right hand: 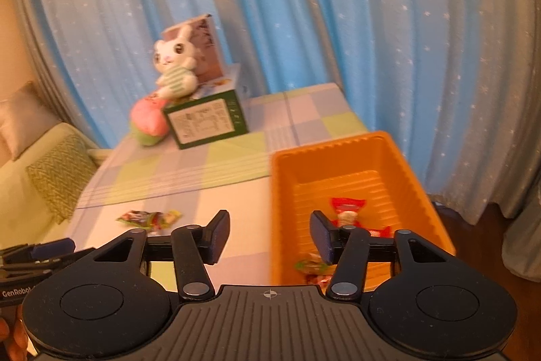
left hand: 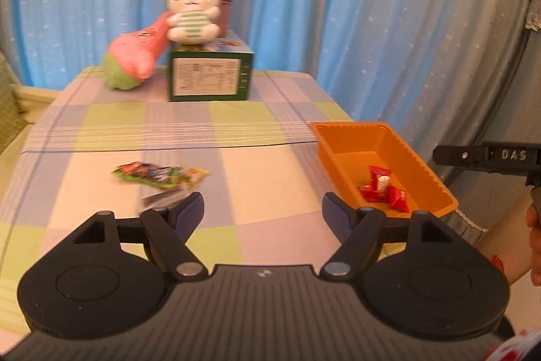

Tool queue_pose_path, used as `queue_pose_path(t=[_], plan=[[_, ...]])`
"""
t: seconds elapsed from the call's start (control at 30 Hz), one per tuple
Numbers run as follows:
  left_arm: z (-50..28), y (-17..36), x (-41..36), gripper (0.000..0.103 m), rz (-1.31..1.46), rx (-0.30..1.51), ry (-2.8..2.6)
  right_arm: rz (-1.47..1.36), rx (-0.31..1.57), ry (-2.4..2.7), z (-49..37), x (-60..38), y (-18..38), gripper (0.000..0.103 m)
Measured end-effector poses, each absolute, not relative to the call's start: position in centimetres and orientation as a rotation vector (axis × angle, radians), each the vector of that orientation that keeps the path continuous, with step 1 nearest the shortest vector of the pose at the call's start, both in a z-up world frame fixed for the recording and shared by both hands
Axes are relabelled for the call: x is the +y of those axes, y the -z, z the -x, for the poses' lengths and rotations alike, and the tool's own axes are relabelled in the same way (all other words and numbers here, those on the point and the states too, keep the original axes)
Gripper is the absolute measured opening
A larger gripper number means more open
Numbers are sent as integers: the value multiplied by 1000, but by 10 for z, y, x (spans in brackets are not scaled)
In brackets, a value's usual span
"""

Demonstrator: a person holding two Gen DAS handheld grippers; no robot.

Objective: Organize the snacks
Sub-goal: 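Withdraw both open tools from the tray back toward the remaining candies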

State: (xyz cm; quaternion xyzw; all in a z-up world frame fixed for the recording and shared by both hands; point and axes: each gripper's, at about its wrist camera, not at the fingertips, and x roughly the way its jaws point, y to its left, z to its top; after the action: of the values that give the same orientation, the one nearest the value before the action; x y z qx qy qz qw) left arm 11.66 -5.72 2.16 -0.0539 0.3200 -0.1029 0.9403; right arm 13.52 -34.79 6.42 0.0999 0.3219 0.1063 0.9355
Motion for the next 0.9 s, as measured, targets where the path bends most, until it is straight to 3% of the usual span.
queue_pose_path(t=[0.1, 0.2, 0.9], plan=[[-99, -21, -36, 77, 119, 653, 168, -200, 649, -250, -129, -332, -66, 68], [-86, -19, -13, 78, 147, 655, 126, -205, 653, -284, -124, -315, -63, 71], [-84, -2, 40, 78, 70, 663, 129, -212, 726, -367, -124, -248, -21, 71]])
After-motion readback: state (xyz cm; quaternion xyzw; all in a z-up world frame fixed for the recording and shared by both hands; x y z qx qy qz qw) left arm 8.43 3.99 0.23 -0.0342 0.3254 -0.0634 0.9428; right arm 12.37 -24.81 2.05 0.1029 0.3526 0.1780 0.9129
